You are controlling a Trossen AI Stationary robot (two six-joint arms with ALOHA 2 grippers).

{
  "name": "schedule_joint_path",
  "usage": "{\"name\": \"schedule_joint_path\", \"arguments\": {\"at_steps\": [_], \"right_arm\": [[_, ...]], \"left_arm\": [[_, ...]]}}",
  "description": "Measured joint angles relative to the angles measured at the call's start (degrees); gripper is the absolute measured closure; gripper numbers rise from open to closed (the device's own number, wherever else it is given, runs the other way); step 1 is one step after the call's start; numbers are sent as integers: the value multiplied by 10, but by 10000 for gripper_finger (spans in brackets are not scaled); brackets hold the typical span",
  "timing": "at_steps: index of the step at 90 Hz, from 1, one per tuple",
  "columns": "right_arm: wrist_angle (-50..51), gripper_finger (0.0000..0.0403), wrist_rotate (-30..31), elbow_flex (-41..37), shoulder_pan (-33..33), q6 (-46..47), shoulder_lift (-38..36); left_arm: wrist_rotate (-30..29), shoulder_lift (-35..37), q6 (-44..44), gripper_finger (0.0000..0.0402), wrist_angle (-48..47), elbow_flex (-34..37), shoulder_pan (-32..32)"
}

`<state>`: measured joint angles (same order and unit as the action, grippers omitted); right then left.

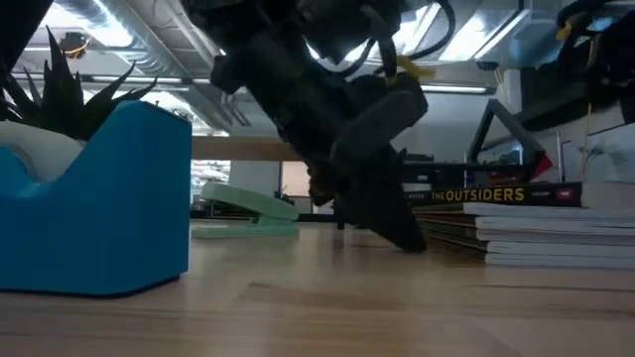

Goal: Stock shelves
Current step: Remove the black book from the bookshelf

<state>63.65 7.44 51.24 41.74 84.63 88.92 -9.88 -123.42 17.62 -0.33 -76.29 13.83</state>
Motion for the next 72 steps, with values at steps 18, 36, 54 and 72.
{"name": "schedule_joint_path", "arguments": {"at_steps": [18, 36, 54, 72], "right_arm": [[-93, 325, -4, 2, 8, -27, -4], [-147, 334, 1, 17, 8, -52, -4], [-60, 343, -10, 44, 7, -44, -4], [-18, 364, -5, 15, -3, 10, -4]], "left_arm": [[-2, -1, 2, 400, 28, 1, 0], [-2, -1, 6, 400, 31, 1, 0], [-4, -1, 6, 400, 28, 1, 1], [-8, -1, 18, 400, 28, 1, 2]]}}
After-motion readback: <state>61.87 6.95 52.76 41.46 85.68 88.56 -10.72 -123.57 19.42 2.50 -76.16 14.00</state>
